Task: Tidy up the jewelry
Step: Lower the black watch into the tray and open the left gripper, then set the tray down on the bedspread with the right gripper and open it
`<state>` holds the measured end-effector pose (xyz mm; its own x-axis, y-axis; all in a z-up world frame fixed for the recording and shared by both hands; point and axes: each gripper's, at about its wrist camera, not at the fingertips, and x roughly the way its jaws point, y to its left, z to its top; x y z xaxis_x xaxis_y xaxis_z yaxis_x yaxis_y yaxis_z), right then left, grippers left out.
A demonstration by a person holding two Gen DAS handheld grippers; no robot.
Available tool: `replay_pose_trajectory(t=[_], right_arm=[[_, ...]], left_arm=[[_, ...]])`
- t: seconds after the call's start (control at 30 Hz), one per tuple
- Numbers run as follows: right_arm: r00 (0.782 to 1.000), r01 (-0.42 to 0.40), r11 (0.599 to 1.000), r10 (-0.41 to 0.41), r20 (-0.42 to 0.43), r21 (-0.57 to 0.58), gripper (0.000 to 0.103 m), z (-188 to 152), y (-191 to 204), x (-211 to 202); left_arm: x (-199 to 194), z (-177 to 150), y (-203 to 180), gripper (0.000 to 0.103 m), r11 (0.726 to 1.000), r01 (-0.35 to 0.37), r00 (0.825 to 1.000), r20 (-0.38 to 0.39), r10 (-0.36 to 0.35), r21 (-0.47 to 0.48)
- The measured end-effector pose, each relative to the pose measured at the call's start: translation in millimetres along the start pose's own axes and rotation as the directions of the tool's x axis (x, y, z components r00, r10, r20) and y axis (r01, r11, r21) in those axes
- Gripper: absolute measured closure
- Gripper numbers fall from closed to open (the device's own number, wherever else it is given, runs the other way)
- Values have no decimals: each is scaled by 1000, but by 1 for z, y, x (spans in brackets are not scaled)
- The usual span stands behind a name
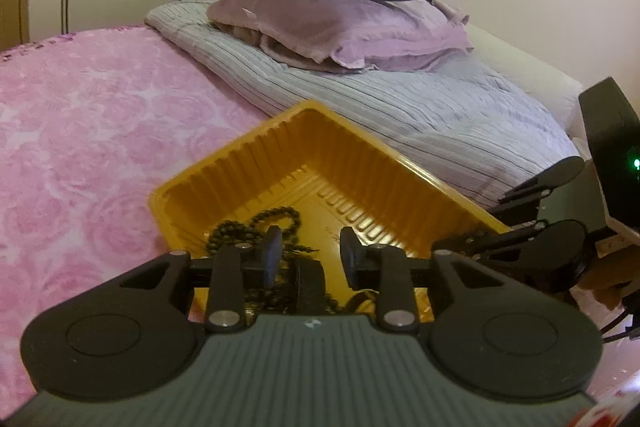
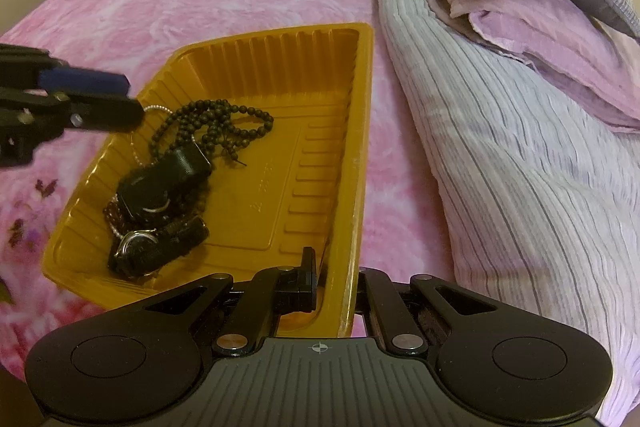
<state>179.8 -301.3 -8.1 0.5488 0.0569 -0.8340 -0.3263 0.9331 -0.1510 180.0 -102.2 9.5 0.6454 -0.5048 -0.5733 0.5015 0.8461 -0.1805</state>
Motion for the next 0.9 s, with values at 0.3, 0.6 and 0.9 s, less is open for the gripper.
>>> replay_pose_trajectory(t=[0.3,0.6,0.9], right_arm=[[1000,-23,999,24,-4,38,98,-7,-12,11],[989,-149,971,147,22,187,98,-27,-43,30],[962,-273,909,246,122,314,98,-41,-69,33]], left_arm=[[-26,-21,31,73,990,-135,991,-28,134,-33],[-39,-51,45,69,972,-217,974,-90,209,-87],[-60,-71,48,60,953,-265,963,-96,253,-147]])
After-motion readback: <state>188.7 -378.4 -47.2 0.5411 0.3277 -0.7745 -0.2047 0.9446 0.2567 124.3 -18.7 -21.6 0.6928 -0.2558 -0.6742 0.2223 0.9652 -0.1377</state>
